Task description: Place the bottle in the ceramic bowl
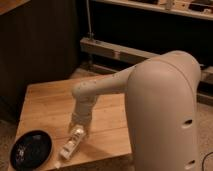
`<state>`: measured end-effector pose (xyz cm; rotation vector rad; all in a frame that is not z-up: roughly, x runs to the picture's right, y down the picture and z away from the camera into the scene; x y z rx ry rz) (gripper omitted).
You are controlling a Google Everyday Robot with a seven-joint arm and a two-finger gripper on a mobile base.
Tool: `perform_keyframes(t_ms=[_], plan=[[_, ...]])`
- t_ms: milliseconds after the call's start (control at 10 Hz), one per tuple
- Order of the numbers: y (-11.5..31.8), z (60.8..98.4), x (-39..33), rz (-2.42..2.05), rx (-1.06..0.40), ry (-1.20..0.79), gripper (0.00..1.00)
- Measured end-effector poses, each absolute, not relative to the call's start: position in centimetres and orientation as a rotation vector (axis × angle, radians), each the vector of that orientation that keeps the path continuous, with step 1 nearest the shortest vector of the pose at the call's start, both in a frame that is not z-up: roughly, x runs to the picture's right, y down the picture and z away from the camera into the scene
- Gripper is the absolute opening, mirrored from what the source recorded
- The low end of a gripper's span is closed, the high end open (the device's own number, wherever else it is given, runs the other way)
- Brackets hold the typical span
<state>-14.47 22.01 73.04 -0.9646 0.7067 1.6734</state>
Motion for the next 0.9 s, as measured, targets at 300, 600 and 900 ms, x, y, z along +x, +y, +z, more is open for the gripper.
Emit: perform_keyframes(t_ms=[300,600,900], plan=[[22.6,74.1,-14.8,1.680,-0.974,0.712,0.65],[22.6,75.0,-15.2,1.687,-0.974,0.718,0.65],[23.0,76.1,-15.4,1.694,-0.944,0.750,0.65]])
